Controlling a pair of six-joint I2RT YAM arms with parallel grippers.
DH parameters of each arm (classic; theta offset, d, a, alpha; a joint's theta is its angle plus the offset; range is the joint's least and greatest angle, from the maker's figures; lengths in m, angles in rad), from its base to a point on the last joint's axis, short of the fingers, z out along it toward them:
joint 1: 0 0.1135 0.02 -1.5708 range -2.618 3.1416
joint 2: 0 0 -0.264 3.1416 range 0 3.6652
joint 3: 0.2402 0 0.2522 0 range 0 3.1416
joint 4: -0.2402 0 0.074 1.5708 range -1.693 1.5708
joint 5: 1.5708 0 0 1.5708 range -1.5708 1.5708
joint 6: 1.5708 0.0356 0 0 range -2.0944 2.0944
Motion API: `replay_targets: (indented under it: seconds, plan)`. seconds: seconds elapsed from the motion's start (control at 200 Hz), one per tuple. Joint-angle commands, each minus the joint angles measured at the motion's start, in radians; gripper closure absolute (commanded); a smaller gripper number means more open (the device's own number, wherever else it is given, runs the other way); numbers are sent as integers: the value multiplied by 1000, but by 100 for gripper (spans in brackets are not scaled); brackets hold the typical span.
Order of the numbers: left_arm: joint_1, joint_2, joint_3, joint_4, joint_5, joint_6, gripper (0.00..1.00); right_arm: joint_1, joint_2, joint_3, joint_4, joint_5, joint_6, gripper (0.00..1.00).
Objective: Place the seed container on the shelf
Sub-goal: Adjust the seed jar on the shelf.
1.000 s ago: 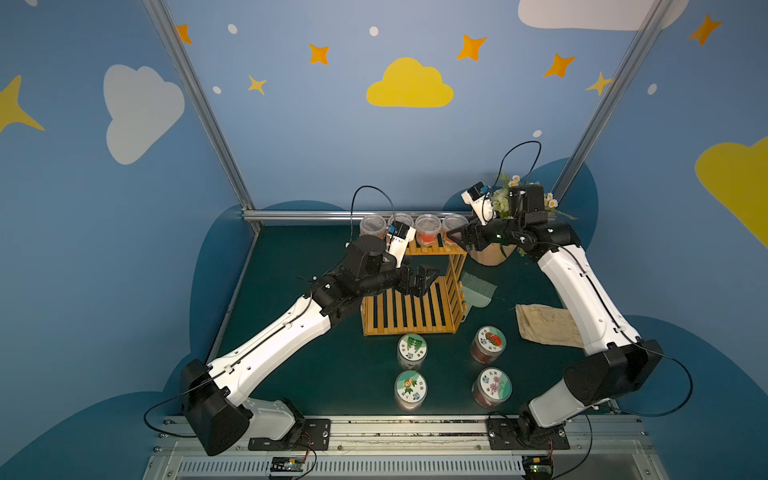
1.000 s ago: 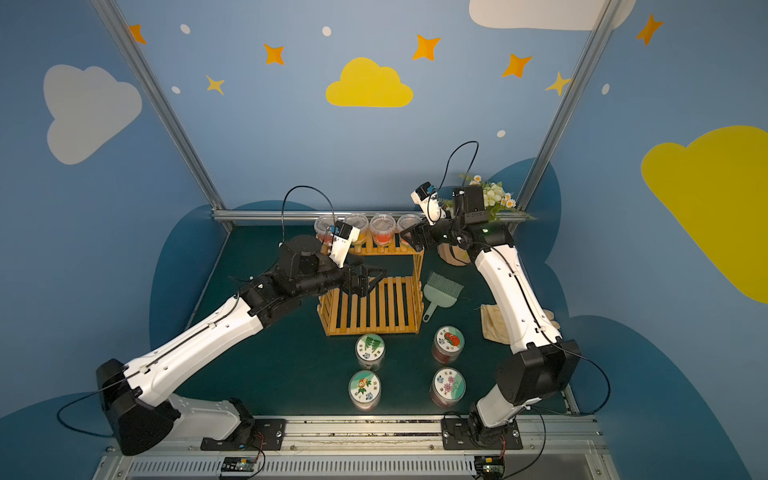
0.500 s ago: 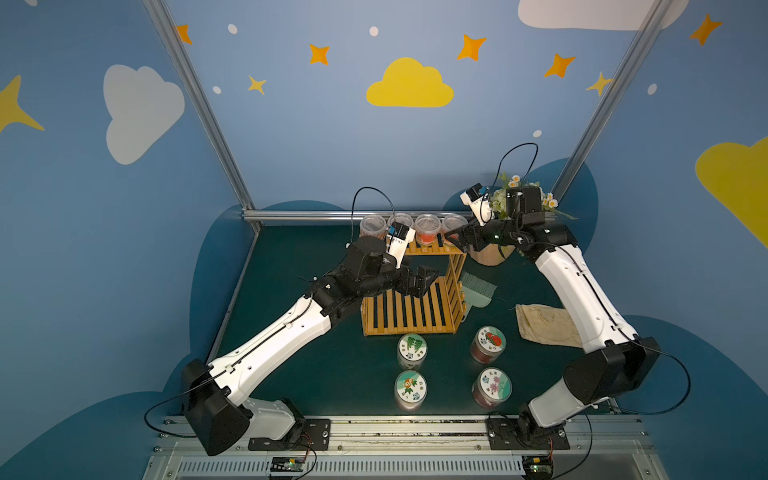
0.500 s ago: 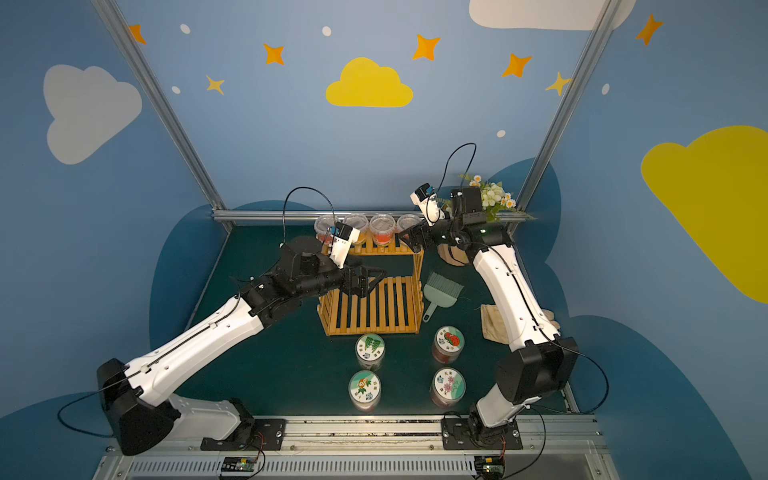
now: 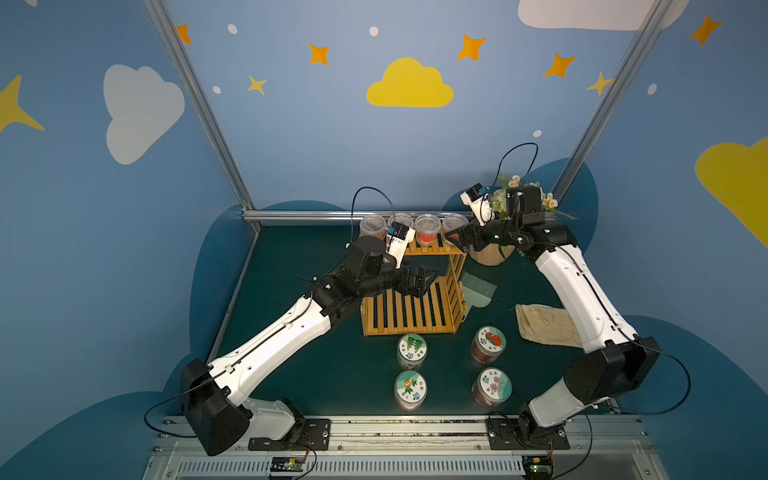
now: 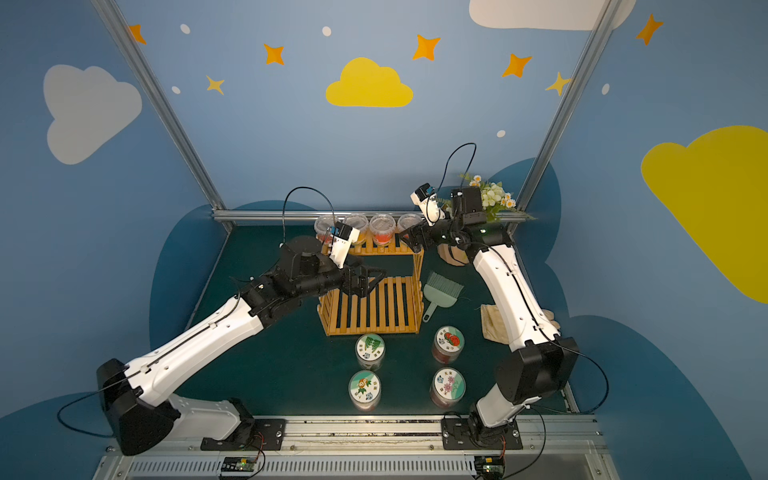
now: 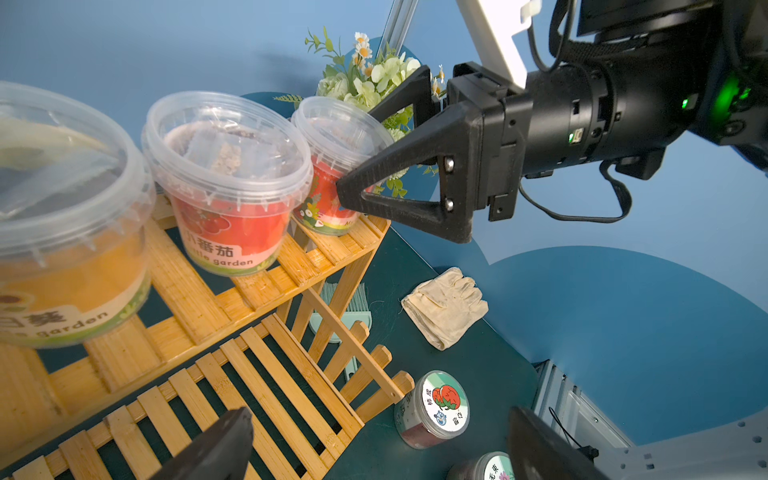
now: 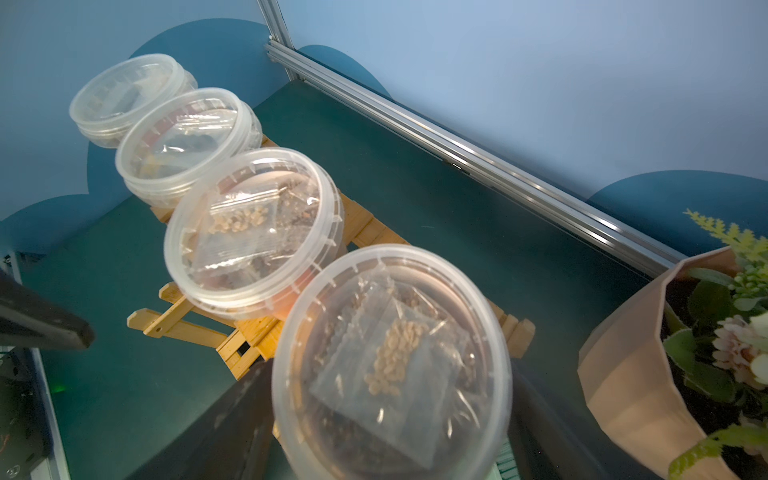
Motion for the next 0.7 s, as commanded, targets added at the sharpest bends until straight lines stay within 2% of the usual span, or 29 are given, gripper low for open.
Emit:
replay_targets:
  seconds: [0.0,0.33,0.511,0.696]
  plan:
    - [3,-23,-4,-4,-1,8,0,-5,-37,-7,20,-11,-2,9]
    - [2,-50,-8,-23,-4,11,0,-10,-87,-18,20,-40,22,8]
    - [3,-101,-32,-75,-92,6,0,-14,-146,-75,68,25,81,7]
    - [5,-185,-85,-119,-148,7,0,-15,-240,-165,131,25,143,6]
